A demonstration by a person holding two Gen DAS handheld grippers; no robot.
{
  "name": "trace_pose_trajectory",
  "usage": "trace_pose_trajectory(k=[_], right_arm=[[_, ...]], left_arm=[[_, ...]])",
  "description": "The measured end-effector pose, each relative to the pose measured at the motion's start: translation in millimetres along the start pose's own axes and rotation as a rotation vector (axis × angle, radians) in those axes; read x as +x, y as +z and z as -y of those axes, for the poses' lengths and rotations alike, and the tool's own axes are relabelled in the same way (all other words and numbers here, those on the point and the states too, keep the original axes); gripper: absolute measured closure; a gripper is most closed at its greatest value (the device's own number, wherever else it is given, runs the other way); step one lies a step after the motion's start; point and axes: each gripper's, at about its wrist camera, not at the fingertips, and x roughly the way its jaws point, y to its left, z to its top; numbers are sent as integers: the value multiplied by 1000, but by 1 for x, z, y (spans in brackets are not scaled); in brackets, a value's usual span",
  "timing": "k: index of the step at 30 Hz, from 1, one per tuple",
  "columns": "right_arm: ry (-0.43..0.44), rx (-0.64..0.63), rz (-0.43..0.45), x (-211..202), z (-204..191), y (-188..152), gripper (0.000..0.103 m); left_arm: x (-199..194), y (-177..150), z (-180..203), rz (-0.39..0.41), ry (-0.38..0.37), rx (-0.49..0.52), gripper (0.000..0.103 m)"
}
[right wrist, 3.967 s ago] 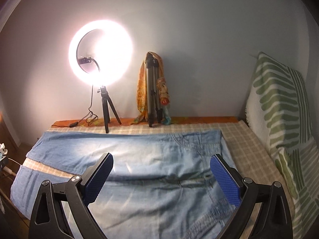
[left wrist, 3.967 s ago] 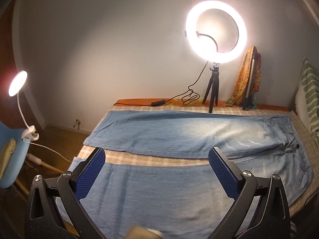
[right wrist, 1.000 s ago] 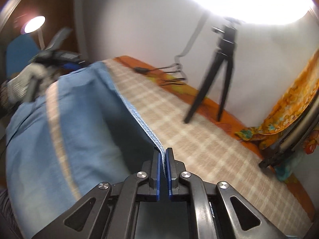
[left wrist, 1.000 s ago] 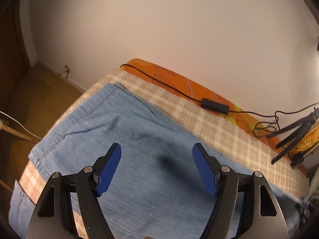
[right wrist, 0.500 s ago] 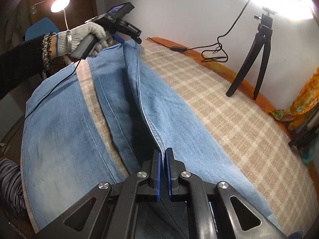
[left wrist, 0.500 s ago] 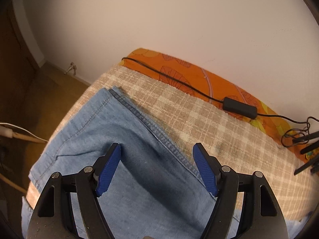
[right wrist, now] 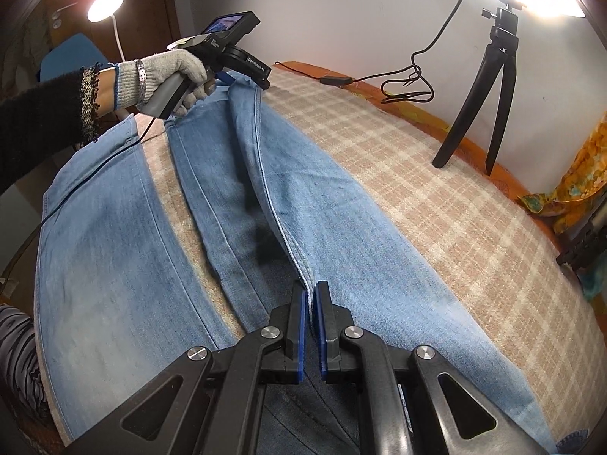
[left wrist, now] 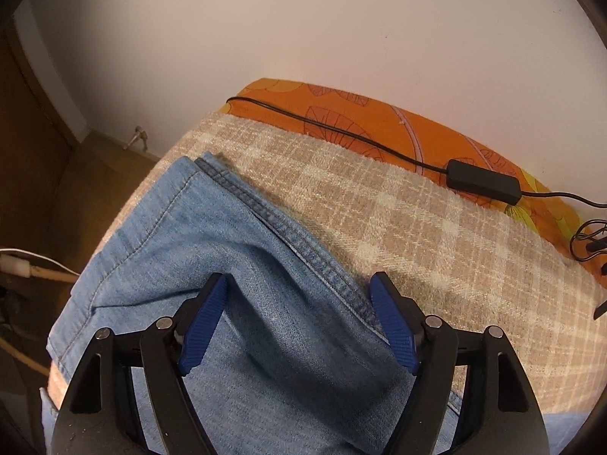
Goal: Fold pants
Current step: 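Close the right tool on the leg hem while the left tool grasps the other hem, then lift both hems and carry them toward the jeans waistband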
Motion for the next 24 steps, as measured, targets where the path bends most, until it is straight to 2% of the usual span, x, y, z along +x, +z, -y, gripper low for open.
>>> trace_pose_trajectory(k=[1, 2, 4, 7, 10, 14, 21, 24], right_arm=[[-1, 2, 1, 0, 0, 0, 100], [-2, 1, 1, 0, 0, -1, 100], [-3, 0, 5, 0, -1, -2, 100], [-6, 15, 13, 0, 0, -3, 100], [-16, 28, 17, 0, 0, -4, 100], [-51, 42, 22, -2, 0, -1, 101], [-85, 69, 50, -22, 0, 9, 102], [-83, 62, 53, -36, -6, 11, 102]], left_arm=[[-2, -2, 1, 20, 2, 8, 41], [-6, -5, 3, 46, 4, 21, 63], [-12, -10, 4, 81, 20, 42, 78], [-19, -15, -6, 113, -15, 9, 89], [-30, -18, -17, 134, -62, -45, 94], [-51, -25, -20, 176, -72, -12, 96], [-85, -39, -43, 224, -121, -44, 96], [-104, -57, -60, 247, -158, -72, 96]])
